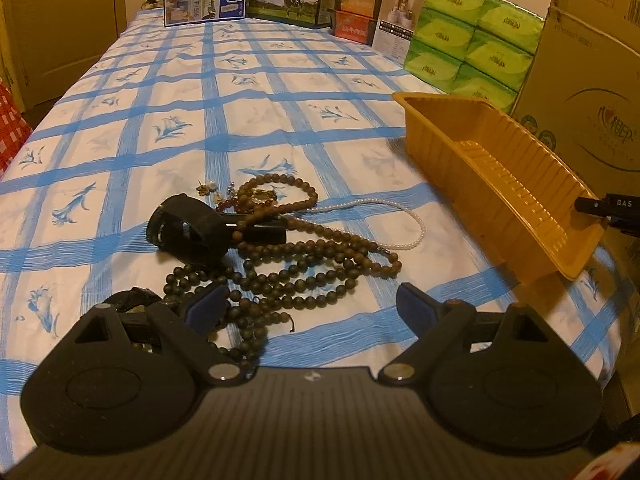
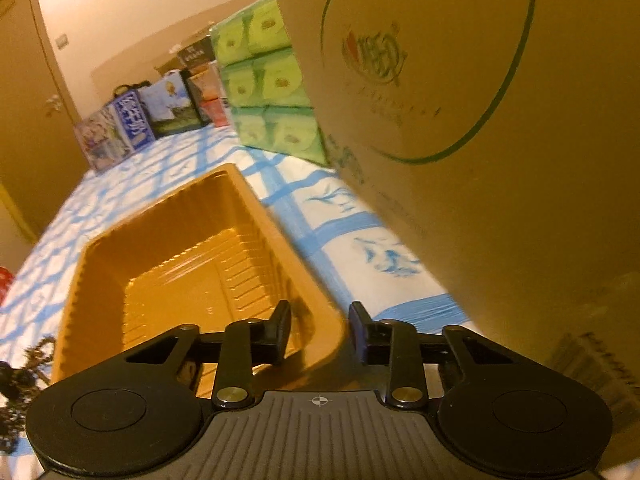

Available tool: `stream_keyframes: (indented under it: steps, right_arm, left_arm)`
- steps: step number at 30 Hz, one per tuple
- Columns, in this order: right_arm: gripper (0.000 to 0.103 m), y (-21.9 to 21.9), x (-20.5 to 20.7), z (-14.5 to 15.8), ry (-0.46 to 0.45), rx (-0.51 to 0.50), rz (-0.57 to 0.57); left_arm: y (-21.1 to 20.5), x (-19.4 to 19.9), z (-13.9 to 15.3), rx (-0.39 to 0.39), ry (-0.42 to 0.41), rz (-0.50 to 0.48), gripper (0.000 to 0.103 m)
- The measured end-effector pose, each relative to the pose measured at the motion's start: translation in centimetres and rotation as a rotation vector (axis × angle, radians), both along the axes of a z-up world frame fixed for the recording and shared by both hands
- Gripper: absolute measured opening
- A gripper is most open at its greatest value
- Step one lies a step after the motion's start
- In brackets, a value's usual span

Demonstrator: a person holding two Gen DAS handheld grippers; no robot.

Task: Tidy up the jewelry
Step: 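Grasp the orange plastic tray rim with the right gripper and tilt it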

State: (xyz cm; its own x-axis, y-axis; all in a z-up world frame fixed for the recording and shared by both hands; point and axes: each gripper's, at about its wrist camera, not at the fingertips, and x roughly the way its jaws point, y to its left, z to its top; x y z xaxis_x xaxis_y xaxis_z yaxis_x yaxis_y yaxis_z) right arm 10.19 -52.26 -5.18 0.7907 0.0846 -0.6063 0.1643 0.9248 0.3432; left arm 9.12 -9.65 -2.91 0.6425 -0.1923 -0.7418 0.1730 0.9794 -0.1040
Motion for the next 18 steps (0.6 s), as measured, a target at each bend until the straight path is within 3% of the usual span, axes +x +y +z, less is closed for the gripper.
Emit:
stream_keyframes:
  steps: [12,13,18]
  right_arm:
    - [0.022,-0.4,1.0,-1.3,-0.005,0.141,0.028]
    - [0.016,-0.3,1.1,-1.1,-0.012,0.135,0.029]
    - [0.012,0.7,0.9,-0.1,-0.016,0.078,0.029]
  left_arm:
    - [0.2,-0.7,0.2,-0.018,0.005,0.029,0.09]
    - [0.3,-0.9,0.2,-0.019,0.004,0.03,0.09]
    - [0.8,-2.0,0.1,-0.031,0.003,0.059,0.09]
